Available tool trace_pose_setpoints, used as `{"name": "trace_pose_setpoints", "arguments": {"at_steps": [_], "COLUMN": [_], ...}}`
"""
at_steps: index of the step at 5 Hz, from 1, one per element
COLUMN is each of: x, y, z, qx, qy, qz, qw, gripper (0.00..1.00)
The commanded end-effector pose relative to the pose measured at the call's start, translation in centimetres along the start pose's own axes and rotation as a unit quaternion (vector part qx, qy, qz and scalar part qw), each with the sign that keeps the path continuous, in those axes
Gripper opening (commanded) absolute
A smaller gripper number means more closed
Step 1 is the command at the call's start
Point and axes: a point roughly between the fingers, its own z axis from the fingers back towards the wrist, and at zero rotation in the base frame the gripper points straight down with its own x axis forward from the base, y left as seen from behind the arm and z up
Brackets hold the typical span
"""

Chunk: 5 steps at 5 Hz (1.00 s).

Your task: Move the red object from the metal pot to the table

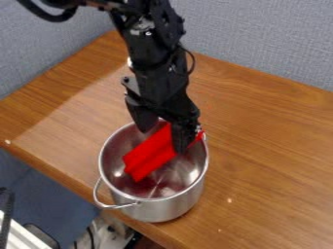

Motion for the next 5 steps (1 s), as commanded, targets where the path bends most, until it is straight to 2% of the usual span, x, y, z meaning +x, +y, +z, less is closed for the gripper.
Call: {"name": "trace_pose_setpoints", "arguments": {"at_steps": [1, 2, 5], "x": [0.2, 0.2, 0.2], "y": [-0.1, -0.1, 0.2], "z": [-0.2, -0.8, -2.4], "qx": [-0.005, -0.007, -0.008], "qy": [-0.011, -0.009, 0.013], "qz": [-0.003, -0.003, -0.003], "qw": [0.9999, 0.9999, 0.9999], "gripper": [1.00, 1.00, 1.00]}}
